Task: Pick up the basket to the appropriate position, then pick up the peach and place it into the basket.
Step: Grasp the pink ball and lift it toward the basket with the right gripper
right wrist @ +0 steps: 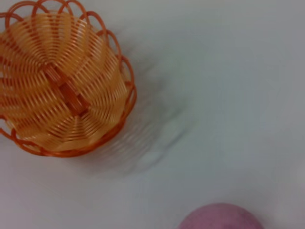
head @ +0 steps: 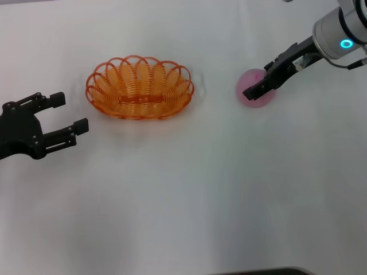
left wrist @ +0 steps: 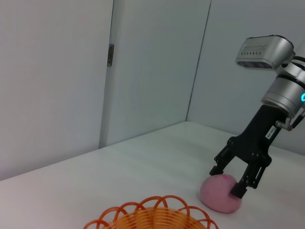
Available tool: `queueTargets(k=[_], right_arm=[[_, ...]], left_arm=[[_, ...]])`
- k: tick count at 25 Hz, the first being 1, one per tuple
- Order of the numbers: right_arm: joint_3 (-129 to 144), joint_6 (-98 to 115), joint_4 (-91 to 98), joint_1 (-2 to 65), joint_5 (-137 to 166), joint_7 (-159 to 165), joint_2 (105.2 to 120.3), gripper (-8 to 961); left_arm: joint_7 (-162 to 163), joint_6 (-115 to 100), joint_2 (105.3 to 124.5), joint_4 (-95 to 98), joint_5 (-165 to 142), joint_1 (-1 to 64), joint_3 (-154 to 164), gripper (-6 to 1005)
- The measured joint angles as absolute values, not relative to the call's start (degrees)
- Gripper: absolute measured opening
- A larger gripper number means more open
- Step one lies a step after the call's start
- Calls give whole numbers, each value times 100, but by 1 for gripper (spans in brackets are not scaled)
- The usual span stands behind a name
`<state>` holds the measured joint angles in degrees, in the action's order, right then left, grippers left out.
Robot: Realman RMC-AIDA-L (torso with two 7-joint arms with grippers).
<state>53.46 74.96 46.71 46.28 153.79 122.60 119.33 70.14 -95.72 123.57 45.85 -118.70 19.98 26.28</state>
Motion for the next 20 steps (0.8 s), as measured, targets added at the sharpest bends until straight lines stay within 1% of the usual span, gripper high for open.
queueTargets(k=[10,20], right_arm=[[5374,7489,4635,4632,15380,12260,11935,938],[5396,7418,4624,4632,15381,12275,11936,759]], left_arm=[[7014,-9570,12357,4587,-11870,1995,2628,796],[7014,-9580,12363,4583,-11867,1995,2635,795]])
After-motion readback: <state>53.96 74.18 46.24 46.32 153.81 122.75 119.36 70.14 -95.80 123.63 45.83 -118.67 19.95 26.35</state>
